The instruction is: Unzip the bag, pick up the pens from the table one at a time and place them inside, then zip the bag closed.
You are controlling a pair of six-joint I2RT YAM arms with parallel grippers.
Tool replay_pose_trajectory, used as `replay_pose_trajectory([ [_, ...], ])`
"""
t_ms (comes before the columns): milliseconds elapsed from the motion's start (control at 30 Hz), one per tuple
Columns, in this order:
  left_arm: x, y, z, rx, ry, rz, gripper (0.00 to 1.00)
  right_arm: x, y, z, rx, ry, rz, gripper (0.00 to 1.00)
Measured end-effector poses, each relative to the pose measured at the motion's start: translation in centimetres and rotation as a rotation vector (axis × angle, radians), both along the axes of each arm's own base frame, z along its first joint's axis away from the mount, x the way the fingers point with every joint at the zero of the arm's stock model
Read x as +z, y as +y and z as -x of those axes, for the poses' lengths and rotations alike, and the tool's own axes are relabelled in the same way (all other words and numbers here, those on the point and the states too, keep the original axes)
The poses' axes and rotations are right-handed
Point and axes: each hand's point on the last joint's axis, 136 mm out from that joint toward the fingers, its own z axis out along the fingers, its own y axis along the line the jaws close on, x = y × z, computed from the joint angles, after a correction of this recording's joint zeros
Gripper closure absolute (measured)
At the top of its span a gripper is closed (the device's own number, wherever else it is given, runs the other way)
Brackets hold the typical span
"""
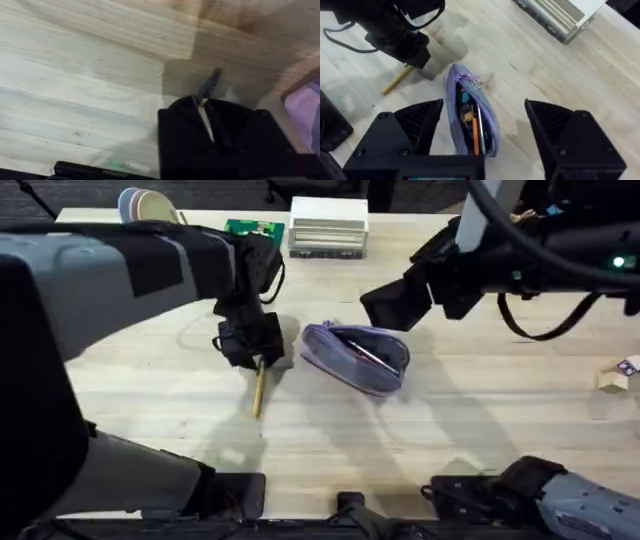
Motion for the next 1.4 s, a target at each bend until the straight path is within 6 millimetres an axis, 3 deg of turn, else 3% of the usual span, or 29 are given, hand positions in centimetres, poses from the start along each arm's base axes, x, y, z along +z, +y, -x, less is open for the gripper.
replay_pose_trajectory([
  [100,0.0,0.2,0.0,0.001,0.001,-0.01,0.938,0.0,0.0,0.0,0.0,0.0,0.0,0.003],
  [467,0.4,-0.1,-0.6,0.002,-0.003,0.002,0.955,0.0,0.0,0.0,0.0,-0.001,0.0,0.003],
  [567,1.6,-0.7,-2.3,-0.006,-0.034,0.018,0.959,0.0,0.0,0.0,0.0,-0.001,0.0,0.003],
  [733,5.7,-2.2,-5.8,-0.046,-0.142,0.051,0.957,0.5,-0.1,0.2,-0.001,-0.015,-0.008,0.004],
  [900,9.6,-4.6,-7.8,-0.131,-0.233,0.079,0.959,2.5,-1.2,0.9,-0.027,-0.083,-0.025,0.003],
  [1167,14.2,-11.0,-9.4,-0.424,-0.402,0.129,0.957,6.0,-4.1,2.1,-0.113,-0.221,-0.039,0.003],
  [1400,16.2,-16.9,-8.8,-0.726,-0.523,0.155,0.958,5.6,-5.7,3.8,-0.135,-0.204,-0.006,0.003],
])
